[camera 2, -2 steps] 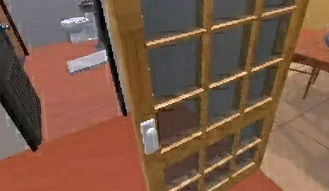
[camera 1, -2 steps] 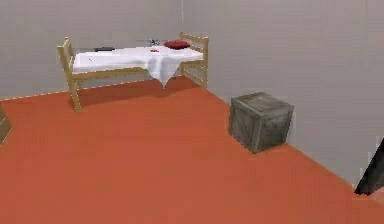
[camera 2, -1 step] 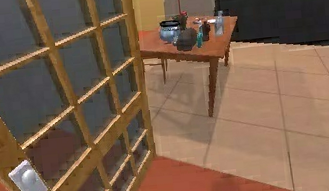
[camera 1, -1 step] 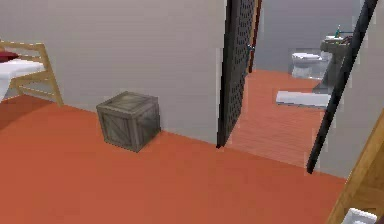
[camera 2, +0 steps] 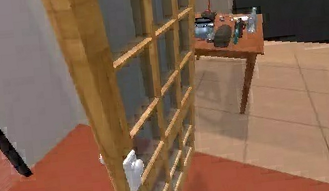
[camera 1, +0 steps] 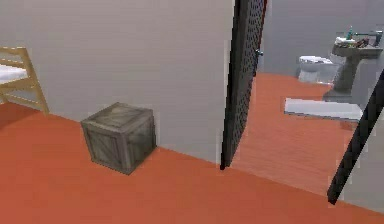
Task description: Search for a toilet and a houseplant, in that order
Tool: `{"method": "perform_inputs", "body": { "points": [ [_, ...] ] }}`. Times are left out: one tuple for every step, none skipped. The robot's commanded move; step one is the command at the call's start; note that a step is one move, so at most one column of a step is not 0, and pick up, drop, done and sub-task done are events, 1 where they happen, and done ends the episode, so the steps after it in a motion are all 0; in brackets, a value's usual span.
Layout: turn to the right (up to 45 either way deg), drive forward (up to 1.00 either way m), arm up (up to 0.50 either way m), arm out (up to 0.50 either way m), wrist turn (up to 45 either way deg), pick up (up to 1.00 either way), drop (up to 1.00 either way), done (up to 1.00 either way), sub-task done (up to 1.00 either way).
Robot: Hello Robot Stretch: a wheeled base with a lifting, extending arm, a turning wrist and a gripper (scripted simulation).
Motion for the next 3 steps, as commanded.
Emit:
{"method": "perform_inputs", "body": {
  "points": [
    [24.0,0.0,0.0,0.0,0.0,0.0,0.0,0.0,0.0],
    [3.0,0.0,0.0,0.0,0.0,0.0,0.0,0.0,0.0],
    [0.0,1.0,0.0,0.0,0.0,0.0,0.0,0.0,0.0]
  ]
}}
